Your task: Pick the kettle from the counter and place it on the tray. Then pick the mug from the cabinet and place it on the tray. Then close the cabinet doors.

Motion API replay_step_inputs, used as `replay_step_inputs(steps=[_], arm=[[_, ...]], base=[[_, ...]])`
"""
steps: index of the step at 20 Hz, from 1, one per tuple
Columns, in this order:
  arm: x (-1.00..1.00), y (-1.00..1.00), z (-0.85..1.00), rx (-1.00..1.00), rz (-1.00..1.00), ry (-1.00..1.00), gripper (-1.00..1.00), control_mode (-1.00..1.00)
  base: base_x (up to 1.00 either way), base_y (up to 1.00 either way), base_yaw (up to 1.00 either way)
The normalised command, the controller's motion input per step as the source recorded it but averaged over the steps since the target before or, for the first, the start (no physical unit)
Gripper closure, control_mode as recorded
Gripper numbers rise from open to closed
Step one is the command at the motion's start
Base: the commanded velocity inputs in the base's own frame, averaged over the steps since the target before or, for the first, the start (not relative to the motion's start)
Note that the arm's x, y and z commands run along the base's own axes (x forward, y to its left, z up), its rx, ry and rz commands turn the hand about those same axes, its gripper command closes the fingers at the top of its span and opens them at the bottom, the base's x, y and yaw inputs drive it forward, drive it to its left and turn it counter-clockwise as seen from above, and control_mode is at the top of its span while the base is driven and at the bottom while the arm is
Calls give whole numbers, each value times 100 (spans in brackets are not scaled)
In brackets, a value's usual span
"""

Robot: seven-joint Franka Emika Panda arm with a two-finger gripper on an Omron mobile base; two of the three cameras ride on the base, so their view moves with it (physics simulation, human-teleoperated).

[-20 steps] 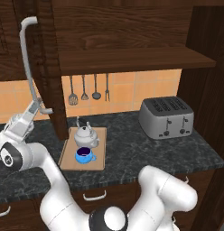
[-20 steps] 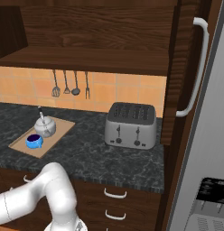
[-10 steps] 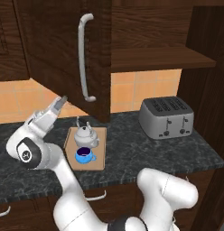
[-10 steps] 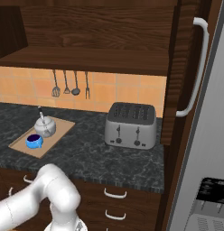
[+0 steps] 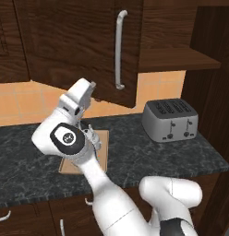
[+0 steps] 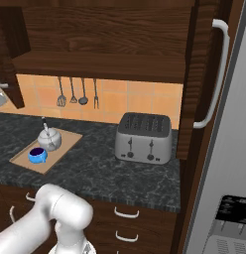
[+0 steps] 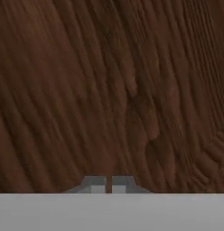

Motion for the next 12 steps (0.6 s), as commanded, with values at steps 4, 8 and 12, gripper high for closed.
replay_step_inputs(steps=[4,8,12], arm=[[45,-89,34,9,21,56,100,-100],[65,-86,8,12,23,47,100,-100],[90,-68,0,1,21,42,100,-100]], base=[[0,0,0],[0,0,0],[0,0,0]])
